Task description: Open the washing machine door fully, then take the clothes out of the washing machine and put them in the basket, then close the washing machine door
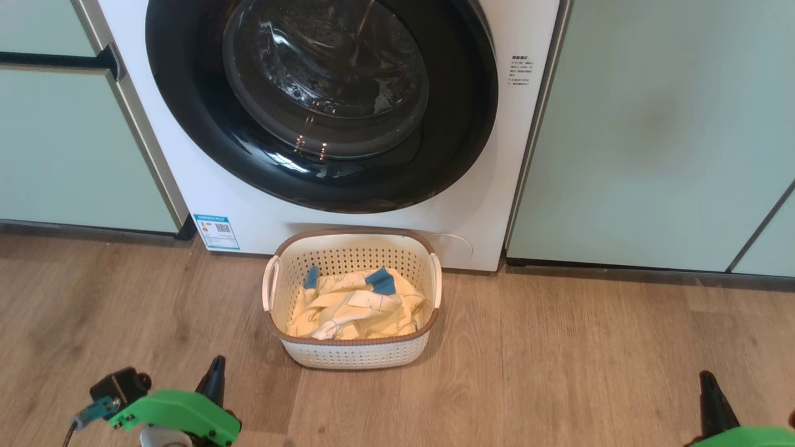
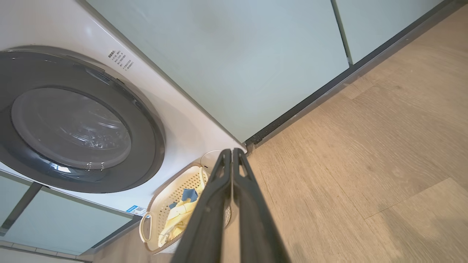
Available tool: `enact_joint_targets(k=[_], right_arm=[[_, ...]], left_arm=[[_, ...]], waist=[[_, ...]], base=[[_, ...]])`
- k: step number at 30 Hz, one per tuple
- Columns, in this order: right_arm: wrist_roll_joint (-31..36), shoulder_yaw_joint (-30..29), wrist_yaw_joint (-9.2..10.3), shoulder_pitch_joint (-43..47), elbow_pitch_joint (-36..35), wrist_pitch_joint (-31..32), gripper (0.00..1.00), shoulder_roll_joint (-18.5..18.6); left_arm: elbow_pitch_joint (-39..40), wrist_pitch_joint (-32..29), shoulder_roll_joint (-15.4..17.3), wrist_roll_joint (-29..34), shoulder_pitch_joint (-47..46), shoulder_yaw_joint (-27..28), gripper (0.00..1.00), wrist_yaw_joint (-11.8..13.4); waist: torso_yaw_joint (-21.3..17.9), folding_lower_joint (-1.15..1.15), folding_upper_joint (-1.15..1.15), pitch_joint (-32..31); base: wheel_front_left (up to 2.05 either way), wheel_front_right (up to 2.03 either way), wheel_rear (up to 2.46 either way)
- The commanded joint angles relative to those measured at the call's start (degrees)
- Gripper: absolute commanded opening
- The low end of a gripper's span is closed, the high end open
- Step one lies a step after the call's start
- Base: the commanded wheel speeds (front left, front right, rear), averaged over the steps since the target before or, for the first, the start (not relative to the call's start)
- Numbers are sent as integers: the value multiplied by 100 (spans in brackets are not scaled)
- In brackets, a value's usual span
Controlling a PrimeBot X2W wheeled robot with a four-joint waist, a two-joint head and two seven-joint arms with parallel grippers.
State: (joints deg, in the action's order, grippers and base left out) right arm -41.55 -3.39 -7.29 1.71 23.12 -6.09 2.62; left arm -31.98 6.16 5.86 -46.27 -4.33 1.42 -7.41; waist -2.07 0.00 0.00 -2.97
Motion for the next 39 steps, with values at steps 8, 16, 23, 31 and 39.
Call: enact_joint_targets(k=[8, 16, 23, 31, 39], right_arm=[[-630, -27, -10, -392, -296, 150, 0, 18], [-1166, -61, -11, -440, -370, 284, 0, 19], [-1632, -91, -12, -482, -435, 400, 0, 20], [-2101, -121, -13, -524, -500, 517, 0, 21], [-2637, -156, -14, -572, -574, 651, 0, 22]], left_arm=[[387, -149, 8, -561, -245, 143, 0, -4], [557, -284, -29, -1047, -238, 188, 0, -4], [705, -402, -62, -1471, -232, 226, 0, -5], [854, -520, -94, -1897, -225, 265, 0, -5], [1024, -655, -131, -2383, -218, 310, 0, -6]], waist=[[23, 0, 0, 34], [45, 0, 0, 68], [65, 0, 0, 98], [84, 0, 0, 127], [106, 0, 0, 161]], base=[[0, 0, 0], [0, 0, 0], [0, 0, 0], [0, 0, 0], [0, 0, 0]])
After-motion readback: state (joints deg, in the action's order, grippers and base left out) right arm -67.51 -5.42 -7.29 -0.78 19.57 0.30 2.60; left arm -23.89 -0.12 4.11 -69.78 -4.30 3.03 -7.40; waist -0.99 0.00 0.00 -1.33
